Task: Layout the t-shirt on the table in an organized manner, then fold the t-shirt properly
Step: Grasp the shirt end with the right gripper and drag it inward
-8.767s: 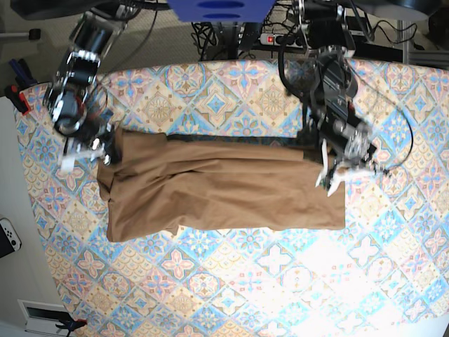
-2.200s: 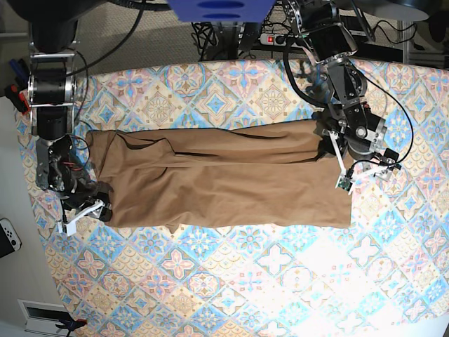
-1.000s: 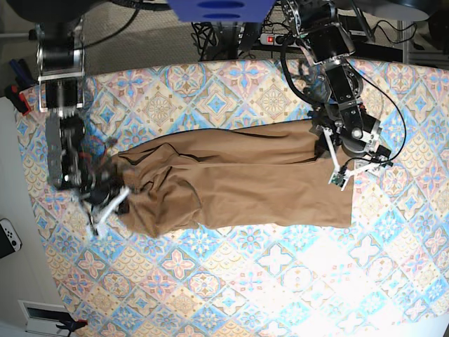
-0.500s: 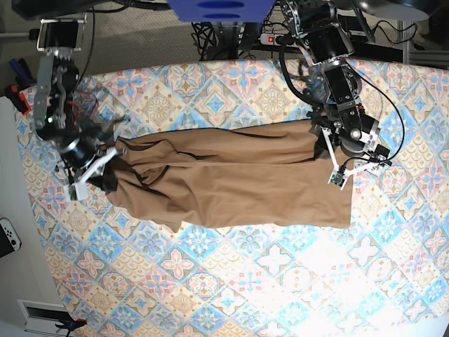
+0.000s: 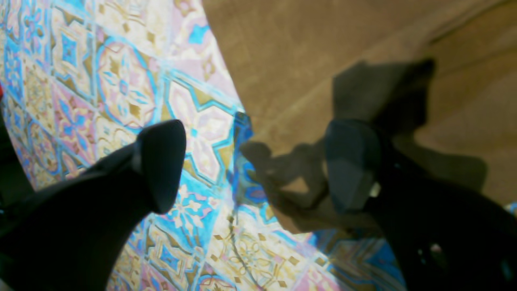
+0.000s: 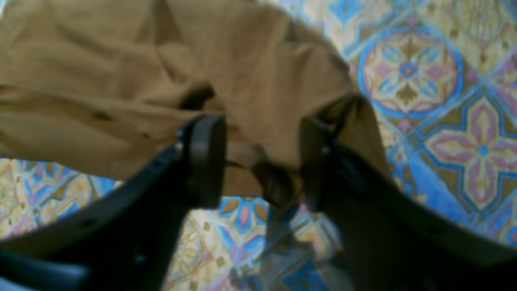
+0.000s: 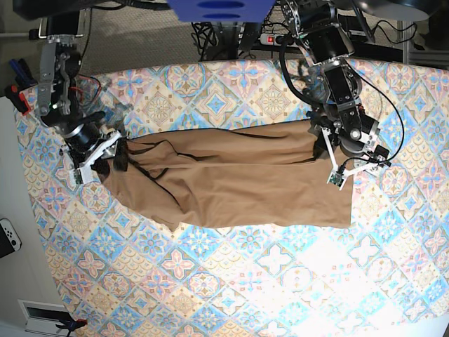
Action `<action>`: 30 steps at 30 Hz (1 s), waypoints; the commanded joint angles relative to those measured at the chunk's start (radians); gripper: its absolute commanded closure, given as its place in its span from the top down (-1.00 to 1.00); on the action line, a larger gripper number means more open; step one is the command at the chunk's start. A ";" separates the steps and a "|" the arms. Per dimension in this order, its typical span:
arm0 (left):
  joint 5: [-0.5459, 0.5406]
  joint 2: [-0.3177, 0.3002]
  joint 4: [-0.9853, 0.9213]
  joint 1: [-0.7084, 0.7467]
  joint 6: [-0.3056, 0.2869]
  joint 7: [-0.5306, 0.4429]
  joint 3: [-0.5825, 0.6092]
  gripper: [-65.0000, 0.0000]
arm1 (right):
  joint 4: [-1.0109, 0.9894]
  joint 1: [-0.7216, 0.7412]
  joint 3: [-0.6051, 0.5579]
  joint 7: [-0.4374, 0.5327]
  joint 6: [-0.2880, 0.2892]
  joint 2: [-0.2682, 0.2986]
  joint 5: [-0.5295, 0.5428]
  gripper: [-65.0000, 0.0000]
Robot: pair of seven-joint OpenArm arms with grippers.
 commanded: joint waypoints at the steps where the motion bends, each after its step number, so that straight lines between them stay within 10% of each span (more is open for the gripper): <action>1: 0.001 -0.004 0.018 -0.016 0.006 -0.009 0.002 0.58 | 0.014 0.022 0.007 0.036 0.005 0.016 0.015 -0.07; 18: 0.003 -0.006 0.018 -0.016 0.006 -0.007 0.002 0.58 | -0.339 0.531 -0.238 -0.040 0.086 0.021 0.015 -0.06; 30: 0.003 -0.010 0.018 -0.016 0.006 -0.007 -0.002 0.58 | -0.753 0.657 -0.523 0.183 0.167 0.032 -0.013 -0.07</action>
